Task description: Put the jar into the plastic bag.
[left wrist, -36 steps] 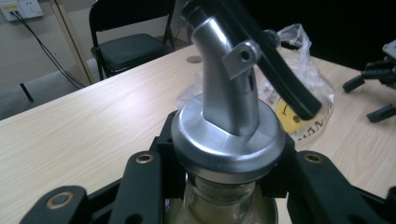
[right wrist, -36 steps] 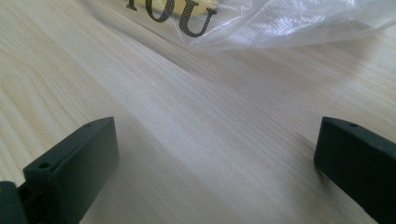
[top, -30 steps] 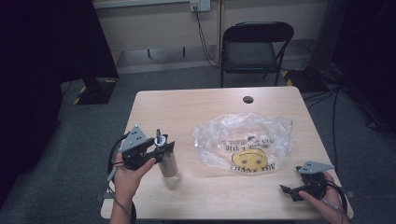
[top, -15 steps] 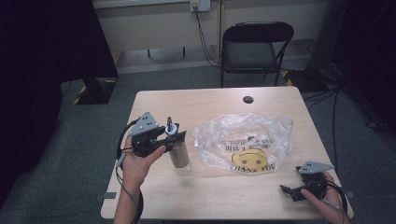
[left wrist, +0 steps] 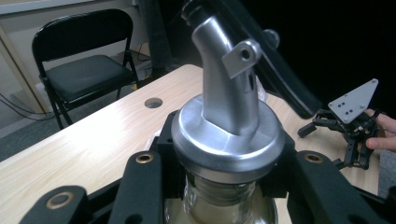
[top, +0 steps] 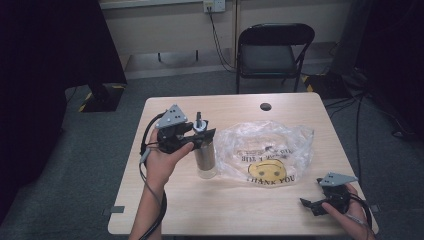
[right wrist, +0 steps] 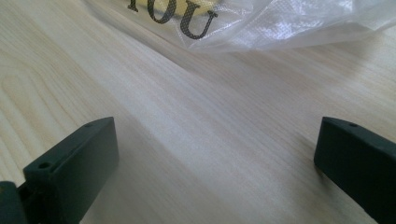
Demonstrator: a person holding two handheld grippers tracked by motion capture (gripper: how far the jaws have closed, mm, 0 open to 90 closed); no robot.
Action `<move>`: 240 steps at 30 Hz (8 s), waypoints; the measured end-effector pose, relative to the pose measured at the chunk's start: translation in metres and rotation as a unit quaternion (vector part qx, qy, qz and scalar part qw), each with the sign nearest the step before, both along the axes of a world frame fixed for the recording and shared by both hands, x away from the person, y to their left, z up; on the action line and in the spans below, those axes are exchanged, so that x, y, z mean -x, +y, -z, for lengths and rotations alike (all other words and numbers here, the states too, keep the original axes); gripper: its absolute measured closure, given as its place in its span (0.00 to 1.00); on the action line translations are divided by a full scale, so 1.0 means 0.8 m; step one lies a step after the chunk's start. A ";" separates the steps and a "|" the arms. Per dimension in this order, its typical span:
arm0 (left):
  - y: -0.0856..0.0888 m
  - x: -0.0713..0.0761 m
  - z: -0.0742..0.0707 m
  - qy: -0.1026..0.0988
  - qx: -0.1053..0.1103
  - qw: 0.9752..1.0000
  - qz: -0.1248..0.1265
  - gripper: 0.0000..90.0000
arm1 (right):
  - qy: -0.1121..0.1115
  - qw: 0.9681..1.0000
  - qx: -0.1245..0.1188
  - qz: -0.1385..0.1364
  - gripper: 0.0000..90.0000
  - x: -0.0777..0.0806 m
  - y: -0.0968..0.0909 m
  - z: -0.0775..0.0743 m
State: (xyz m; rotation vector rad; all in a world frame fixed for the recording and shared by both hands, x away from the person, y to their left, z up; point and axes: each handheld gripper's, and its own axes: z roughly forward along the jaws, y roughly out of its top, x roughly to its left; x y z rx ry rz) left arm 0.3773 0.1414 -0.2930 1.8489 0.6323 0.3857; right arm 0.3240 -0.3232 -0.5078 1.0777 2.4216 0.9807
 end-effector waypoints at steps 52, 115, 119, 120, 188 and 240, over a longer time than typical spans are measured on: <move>-0.098 -0.056 -0.112 -0.050 0.040 0.997 0.031 0.67 | -0.001 1.000 0.000 0.000 0.00 0.000 0.000 0.000; -0.222 -0.106 0.025 -0.014 0.005 0.999 0.039 0.67 | 0.000 1.000 0.000 0.000 0.00 0.000 0.000 0.000; -0.223 -0.110 0.035 -0.012 0.001 0.999 0.031 0.67 | 0.000 1.000 0.000 0.001 0.00 0.000 0.000 0.000; -0.223 -0.111 0.037 -0.012 0.001 1.000 0.028 0.67 | 0.000 1.000 -0.001 0.001 0.00 0.000 0.000 0.000; -0.225 -0.133 0.102 -0.014 -0.012 1.000 -0.012 0.66 | -0.001 1.000 0.000 0.005 0.00 0.001 0.000 0.000; -0.190 -0.123 0.103 0.067 -0.018 0.997 -0.017 0.00 | -0.001 1.000 0.001 0.007 0.00 0.002 0.000 0.000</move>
